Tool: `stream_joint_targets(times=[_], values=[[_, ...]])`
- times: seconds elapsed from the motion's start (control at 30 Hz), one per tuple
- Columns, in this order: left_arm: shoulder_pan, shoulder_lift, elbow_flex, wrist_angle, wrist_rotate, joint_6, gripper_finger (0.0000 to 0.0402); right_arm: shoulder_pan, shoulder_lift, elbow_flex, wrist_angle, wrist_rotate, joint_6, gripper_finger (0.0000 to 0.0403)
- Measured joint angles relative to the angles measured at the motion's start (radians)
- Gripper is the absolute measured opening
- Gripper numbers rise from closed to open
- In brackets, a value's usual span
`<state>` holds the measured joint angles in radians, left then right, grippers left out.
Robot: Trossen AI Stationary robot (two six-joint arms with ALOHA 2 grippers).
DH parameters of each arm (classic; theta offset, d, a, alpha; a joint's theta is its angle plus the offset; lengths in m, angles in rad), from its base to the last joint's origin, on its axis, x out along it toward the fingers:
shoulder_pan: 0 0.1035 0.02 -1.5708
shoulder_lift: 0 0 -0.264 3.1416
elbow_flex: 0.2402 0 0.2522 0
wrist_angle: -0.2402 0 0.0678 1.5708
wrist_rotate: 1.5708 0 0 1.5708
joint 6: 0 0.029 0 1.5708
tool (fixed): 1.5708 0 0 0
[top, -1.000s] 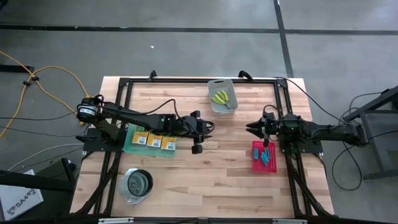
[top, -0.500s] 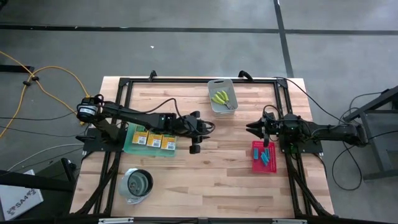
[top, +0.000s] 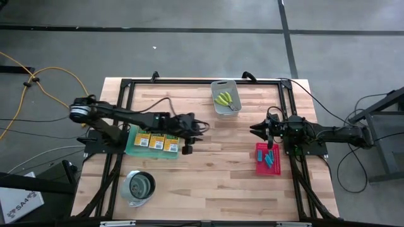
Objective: Pick & Place School Supplies
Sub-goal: Return to Home Position
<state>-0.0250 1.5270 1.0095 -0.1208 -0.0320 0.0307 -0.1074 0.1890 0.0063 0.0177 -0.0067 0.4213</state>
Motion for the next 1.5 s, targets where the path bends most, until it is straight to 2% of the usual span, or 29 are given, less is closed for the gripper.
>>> stream_joint_targets(times=[0.17,0.23,0.37,0.5,0.73,0.97,1.2,1.5], values=[[0.0,-0.186,-0.207,0.16,-0.085,0.004,0.0101,0.0,0.0,0.0,0.001,0.0,0.0,0.0104],[-0.007,-0.259,-0.266,0.175,-0.105,0.007,0.0101,0.0,0.0,0.0,0.0,0.0,0.0,0.0104],[-0.026,-0.372,-0.375,0.213,-0.072,0.035,0.0101,0.0,0.0,0.0,0.001,0.0,0.0,0.0104],[-0.033,-0.493,-0.544,0.362,-0.018,0.067,0.0101,0.0,0.0,0.0,0.001,0.0,0.0,0.0104],[-0.006,-0.691,-0.771,0.473,-0.075,0.024,0.0101,0.0,0.0,0.0,0.004,0.0,0.0,0.0104],[-0.005,-0.863,-0.898,0.483,-0.074,0.02,0.0101,0.0,0.0,0.0,0.006,0.0,0.0,0.0104],[-0.005,-1.007,-0.968,0.486,-0.074,0.019,0.0101,0.0,0.0,0.0,0.006,0.0,0.0,0.0104],[-0.005,-1.05,-0.994,0.473,-0.068,0.021,0.0101,0.0,0.0,0.0,0.007,0.0,0.0,0.0104]])
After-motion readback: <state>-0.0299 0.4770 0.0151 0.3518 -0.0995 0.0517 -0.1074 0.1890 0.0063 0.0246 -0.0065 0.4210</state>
